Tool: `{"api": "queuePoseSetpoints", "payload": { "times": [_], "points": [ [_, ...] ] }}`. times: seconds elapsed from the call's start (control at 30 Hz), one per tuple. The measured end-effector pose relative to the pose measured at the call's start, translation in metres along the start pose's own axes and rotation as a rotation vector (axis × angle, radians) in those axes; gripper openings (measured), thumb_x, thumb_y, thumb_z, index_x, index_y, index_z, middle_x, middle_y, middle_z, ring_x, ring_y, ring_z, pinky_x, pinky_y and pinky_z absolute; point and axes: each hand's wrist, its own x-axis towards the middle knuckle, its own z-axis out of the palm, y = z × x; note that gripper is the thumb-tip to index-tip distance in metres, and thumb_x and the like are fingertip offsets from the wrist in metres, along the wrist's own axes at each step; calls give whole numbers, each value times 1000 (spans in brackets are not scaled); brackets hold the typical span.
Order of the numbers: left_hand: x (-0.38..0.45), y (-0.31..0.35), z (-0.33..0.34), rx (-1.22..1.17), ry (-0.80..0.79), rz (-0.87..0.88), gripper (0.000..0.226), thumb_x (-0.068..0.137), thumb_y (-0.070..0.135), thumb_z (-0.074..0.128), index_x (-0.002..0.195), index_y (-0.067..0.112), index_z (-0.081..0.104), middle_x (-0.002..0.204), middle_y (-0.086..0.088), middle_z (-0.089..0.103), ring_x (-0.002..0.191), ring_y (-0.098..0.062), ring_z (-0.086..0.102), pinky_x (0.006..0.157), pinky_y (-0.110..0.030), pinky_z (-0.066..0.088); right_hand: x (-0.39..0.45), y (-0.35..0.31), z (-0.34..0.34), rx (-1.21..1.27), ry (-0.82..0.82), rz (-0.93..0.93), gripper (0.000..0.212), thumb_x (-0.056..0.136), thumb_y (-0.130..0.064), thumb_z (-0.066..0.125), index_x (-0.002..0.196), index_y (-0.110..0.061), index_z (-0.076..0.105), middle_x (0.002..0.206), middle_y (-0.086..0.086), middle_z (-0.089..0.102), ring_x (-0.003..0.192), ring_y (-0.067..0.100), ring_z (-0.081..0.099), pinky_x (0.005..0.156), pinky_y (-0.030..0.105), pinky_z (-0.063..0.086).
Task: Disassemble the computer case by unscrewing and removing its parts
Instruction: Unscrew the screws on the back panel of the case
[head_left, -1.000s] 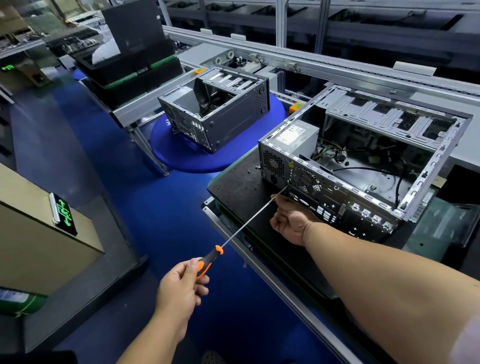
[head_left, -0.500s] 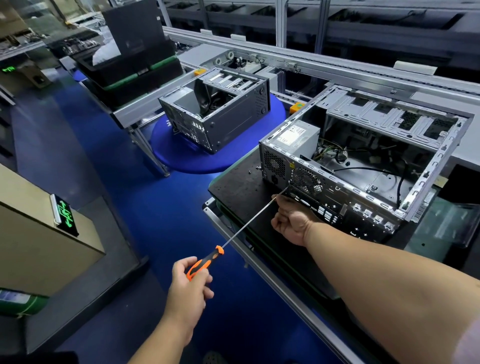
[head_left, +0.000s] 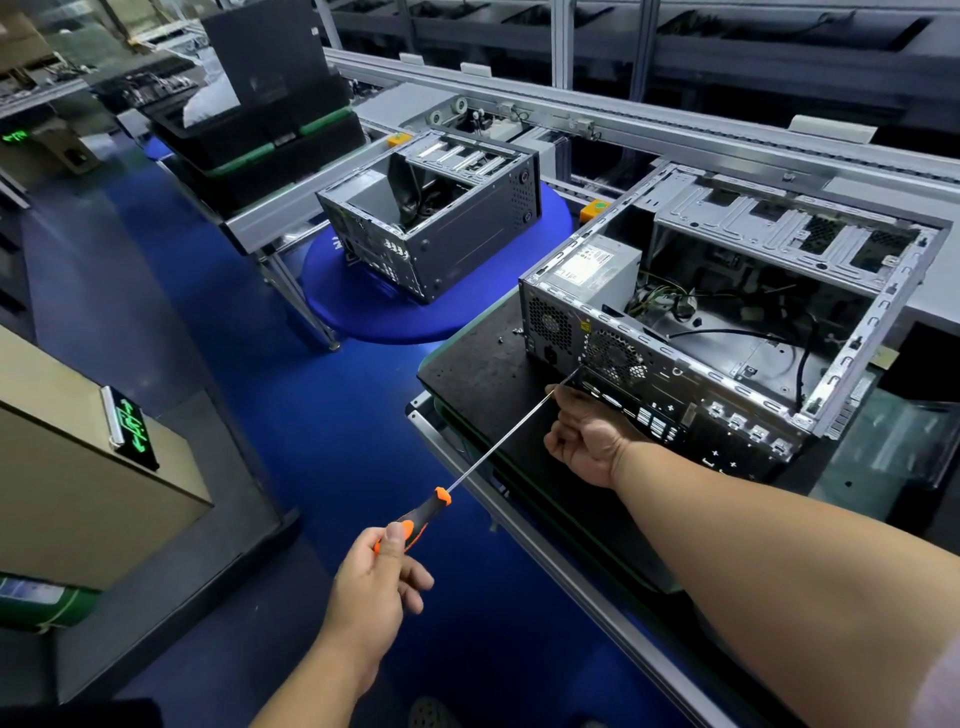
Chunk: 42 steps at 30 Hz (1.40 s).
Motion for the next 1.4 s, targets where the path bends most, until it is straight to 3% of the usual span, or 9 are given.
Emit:
{"api": "queuePoseSetpoints", "payload": {
  "times": [0.13,0.37,0.57,0.7,0.83,0.87,1.07,1.23,1.4],
  "points": [
    [2,6,1,-174,21,-205,72,101,71,41,99,5,69,78,-20,73,54,-20,59,45,-27,42,-1,0,0,1,-1,1,7,99,-24,64,95,-23,68,49,-7,25,43,6,26,57,22,43],
    [3,16,3,-373,-65,-434,75,100,73,41,99,6,74,83,-16,72,57,-20,60,50,-30,42,-4,-1,2,-8,1,-4,8,100,-25,62,94,-22,67,47,-8,24,43,6,27,57,22,43],
    [-3,17,9,-94,65,-17,16,103,40,64,114,30,58,94,-11,69,62,-14,62,55,-29,47,-5,-1,3,-7,3,-6,8,101,-23,62,94,-22,67,47,-8,24,44,6,26,57,23,41],
    [-4,16,11,217,184,201,27,101,19,65,108,39,48,89,-5,66,66,-11,67,51,-16,49,-4,-1,2,1,-4,-5,8,99,-24,64,93,-23,68,48,-8,22,45,7,24,59,23,40],
    [-4,11,9,246,174,215,9,106,28,59,107,35,54,87,2,73,60,-12,66,62,-28,48,-3,-1,0,14,-20,-2,8,100,-24,63,94,-23,68,49,-7,22,46,7,24,58,23,42],
    [-4,11,8,222,146,188,2,107,34,57,106,32,57,86,5,75,58,-12,65,65,-33,49,-3,-1,0,17,-22,0,8,100,-23,63,94,-23,68,49,-7,22,46,7,25,57,23,42],
    [-2,14,4,2,55,2,70,92,76,48,97,9,66,80,-14,76,57,-18,59,60,-31,47,-4,-2,0,27,-23,0,9,100,-24,63,93,-23,69,49,-7,22,45,7,26,56,22,43],
    [1,22,4,-252,4,-306,69,91,79,54,61,17,61,85,-22,76,55,-21,59,47,-30,41,-3,-2,-1,30,-33,7,8,100,-25,62,96,-23,69,49,-7,21,44,7,25,54,22,43],
    [-1,28,5,-334,-58,-505,70,91,76,58,54,17,54,79,-18,71,52,-22,56,45,-26,36,0,-2,-3,34,-45,9,7,99,-25,64,98,-23,71,52,-7,19,45,8,24,53,22,43]
  ]
}}
